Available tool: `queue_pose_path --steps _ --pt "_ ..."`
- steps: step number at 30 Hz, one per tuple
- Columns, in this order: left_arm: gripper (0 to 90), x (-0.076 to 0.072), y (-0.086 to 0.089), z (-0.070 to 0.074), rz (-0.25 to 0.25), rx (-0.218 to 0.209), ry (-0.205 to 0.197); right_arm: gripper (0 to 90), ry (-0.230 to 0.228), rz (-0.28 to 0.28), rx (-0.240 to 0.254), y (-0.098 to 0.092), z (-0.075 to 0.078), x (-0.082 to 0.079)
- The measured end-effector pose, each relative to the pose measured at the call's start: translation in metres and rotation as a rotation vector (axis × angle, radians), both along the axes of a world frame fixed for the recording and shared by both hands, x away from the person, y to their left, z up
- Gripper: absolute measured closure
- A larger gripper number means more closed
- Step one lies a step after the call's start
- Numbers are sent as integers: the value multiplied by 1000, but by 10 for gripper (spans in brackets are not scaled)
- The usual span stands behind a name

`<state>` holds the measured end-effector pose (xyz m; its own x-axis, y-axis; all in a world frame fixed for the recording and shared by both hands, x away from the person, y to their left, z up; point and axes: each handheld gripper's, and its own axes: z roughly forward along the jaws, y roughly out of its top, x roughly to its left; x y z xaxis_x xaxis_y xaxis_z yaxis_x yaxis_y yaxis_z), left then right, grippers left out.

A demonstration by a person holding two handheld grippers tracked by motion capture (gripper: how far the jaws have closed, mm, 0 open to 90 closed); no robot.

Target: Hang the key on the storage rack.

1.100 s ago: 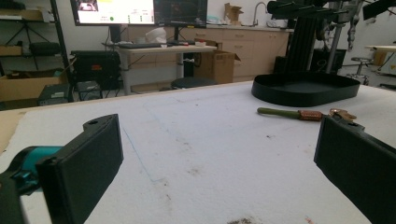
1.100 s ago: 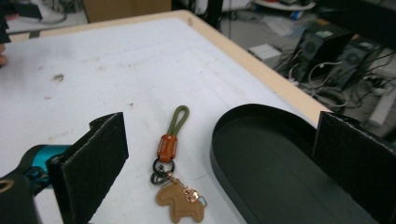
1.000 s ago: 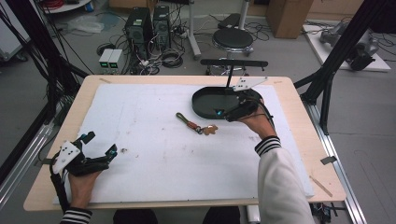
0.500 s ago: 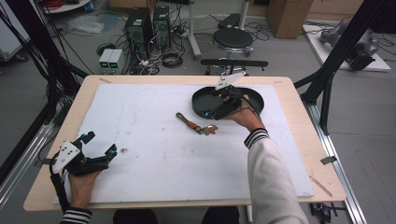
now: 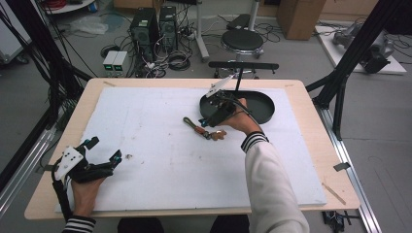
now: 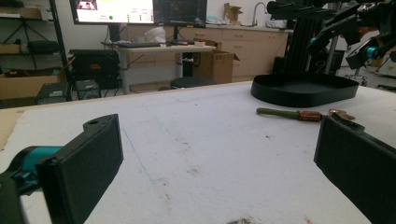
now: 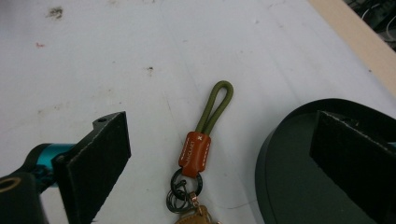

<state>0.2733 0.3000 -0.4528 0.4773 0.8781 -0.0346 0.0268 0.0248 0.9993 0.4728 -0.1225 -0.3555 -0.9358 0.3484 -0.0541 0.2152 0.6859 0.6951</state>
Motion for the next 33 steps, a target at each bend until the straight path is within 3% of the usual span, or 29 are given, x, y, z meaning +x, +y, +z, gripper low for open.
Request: queue_pose_path --steps 5,20,21,25,27,31,33 --pt "17 0 0 0 -1 -1 2 41 17 -10 -23 7 -6 1" --pt "17 0 0 0 0 0 2 58 91 -11 -153 31 -30 1" --pt "17 0 0 0 0 0 1 80 102 -7 -177 36 -34 1" --pt "17 0 0 0 1 -1 1 89 124 -16 -197 42 -38 3" --pt "17 0 0 0 1 -1 1 157 136 -17 -211 44 -38 4" --pt "17 0 0 0 -2 -1 1 166 140 -22 -224 48 -39 5" --pt "17 0 0 0 -2 -3 2 218 145 -31 -245 50 -40 6"
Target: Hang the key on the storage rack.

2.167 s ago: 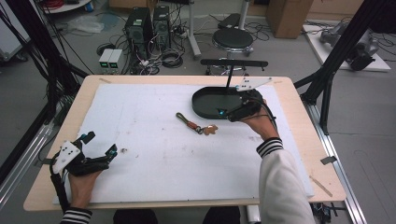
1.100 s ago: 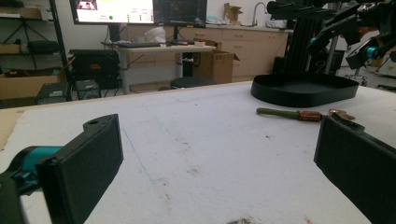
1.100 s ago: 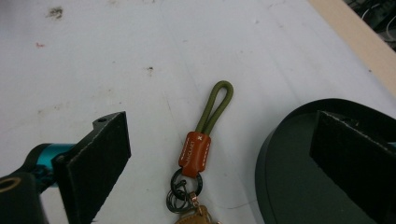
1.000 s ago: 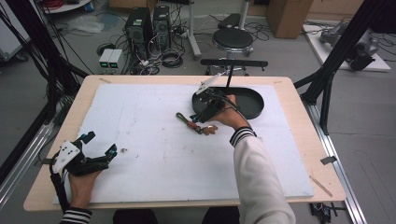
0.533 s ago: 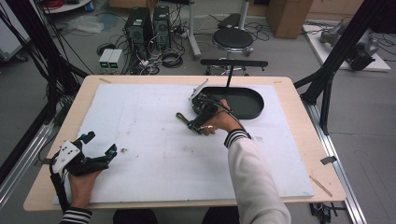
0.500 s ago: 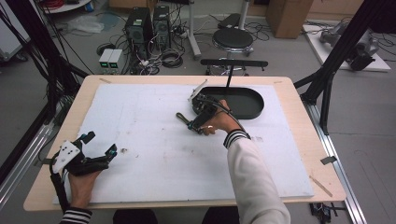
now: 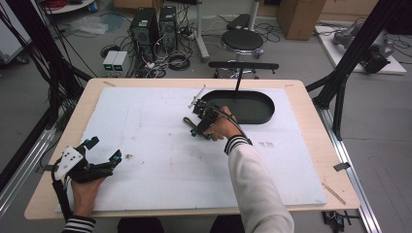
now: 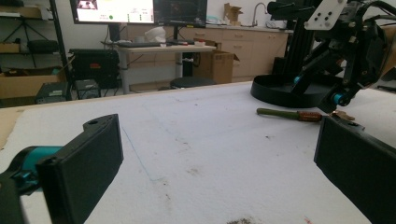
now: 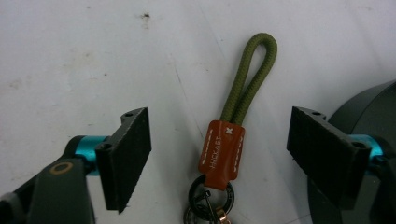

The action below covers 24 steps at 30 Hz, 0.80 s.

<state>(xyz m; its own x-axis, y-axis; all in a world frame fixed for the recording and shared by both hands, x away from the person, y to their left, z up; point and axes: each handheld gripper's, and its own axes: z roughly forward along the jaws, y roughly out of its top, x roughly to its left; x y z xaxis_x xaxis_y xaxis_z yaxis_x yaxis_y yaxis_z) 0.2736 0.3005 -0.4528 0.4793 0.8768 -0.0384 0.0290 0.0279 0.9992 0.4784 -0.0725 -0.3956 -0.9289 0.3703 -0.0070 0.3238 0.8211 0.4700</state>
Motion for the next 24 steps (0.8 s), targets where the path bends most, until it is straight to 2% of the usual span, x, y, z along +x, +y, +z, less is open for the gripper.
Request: queue_pose_path --steps 1,10,12,16,24 --pt "17 0 0 0 0 0 0 229 -9 1 -9 1 -1 1" --pt "17 0 0 0 2 -4 1 358 27 -30 -63 3 -6 4" --pt "17 0 0 0 2 -4 1 391 52 -45 -68 3 -7 4" --pt "17 0 0 0 2 -5 2 437 56 -50 -82 1 -8 6" --pt "17 0 1 0 0 -7 3 512 94 -81 -110 2 -13 7"
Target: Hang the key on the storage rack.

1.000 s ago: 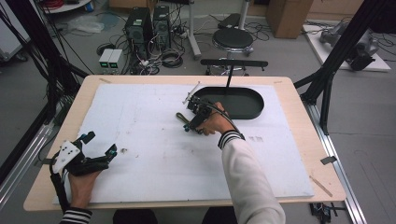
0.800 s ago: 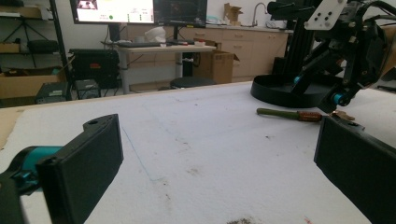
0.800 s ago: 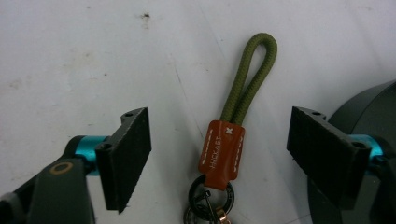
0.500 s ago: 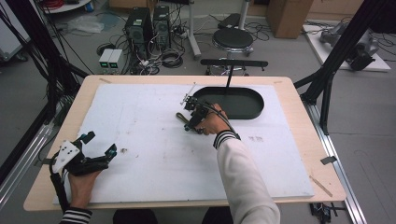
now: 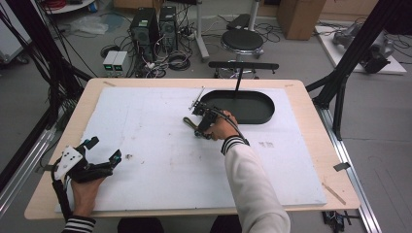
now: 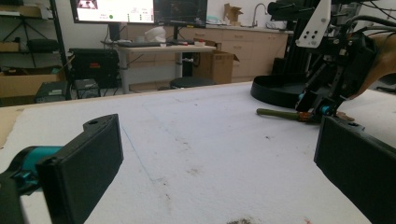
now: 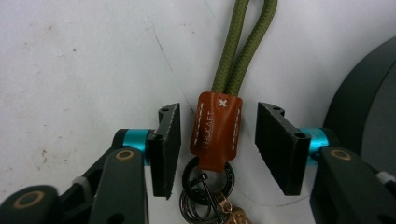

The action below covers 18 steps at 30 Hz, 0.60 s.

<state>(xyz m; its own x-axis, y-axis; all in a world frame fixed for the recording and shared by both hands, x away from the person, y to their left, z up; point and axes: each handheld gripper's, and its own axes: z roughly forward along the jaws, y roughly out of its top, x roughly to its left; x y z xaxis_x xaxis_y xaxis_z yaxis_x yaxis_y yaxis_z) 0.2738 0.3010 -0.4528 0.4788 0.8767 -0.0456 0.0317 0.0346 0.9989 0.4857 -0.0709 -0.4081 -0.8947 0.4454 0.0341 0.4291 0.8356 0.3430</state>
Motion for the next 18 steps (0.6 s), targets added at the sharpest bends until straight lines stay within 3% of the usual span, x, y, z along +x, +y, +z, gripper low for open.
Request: queue_pose_path --steps 7,18 --pt "17 0 0 0 -1 0 1 662 0 0 -23 3 -1 1" --pt "17 0 0 0 -2 -1 3 736 -11 22 -46 4 1 1"
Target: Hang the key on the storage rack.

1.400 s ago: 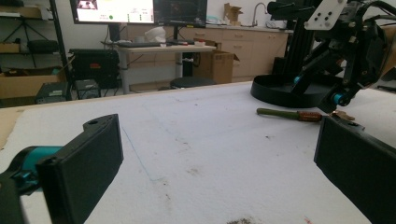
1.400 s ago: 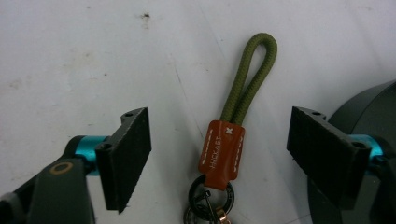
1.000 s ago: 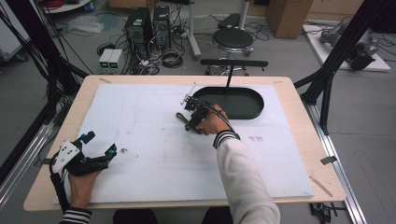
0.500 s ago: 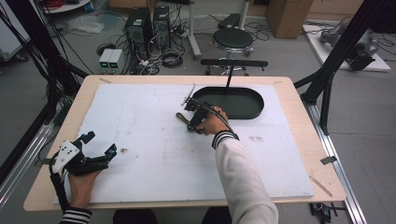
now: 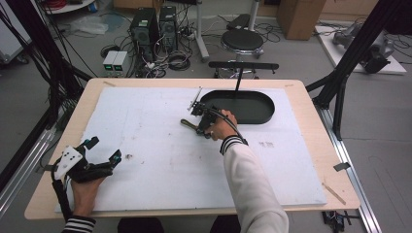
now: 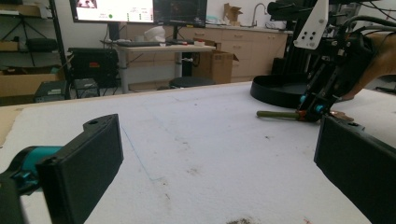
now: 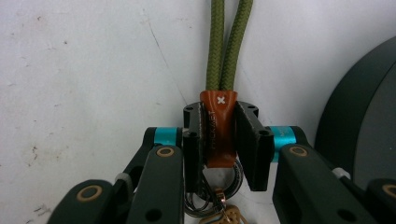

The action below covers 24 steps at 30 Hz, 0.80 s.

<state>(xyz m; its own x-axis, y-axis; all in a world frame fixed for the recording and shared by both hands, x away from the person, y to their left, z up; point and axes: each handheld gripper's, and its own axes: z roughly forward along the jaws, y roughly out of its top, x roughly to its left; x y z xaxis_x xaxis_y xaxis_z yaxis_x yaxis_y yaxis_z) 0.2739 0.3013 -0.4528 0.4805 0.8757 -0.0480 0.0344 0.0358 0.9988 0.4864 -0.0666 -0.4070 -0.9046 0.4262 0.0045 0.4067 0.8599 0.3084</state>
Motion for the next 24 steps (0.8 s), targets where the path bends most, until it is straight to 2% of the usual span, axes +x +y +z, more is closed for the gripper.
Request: queue_pose_path --steps 3,7,11,12,13,14,15,17,24 --pt "17 0 0 0 1 -1 1 737 -4 6 -1 0 0 0" --pt "17 0 0 0 0 -1 0 737 -9 15 24 0 2 0" --pt "17 0 0 0 -1 -2 1 737 -14 -15 75 -8 11 0" --pt "17 0 0 0 -1 -2 1 737 -14 -15 75 -8 11 0" --pt "17 0 0 0 -1 -2 1 737 -7 -31 112 -12 14 1" --pt "17 0 0 0 0 -1 1 737 -7 -31 112 -12 14 1" --pt "17 0 0 0 1 -3 2 737 -12 -46 157 -19 18 1" --pt "17 0 0 0 2 -7 0 737 -21 -54 170 -22 20 0" --pt "17 0 0 0 4 -6 -1 737 -108 -84 290 -41 32 -6"
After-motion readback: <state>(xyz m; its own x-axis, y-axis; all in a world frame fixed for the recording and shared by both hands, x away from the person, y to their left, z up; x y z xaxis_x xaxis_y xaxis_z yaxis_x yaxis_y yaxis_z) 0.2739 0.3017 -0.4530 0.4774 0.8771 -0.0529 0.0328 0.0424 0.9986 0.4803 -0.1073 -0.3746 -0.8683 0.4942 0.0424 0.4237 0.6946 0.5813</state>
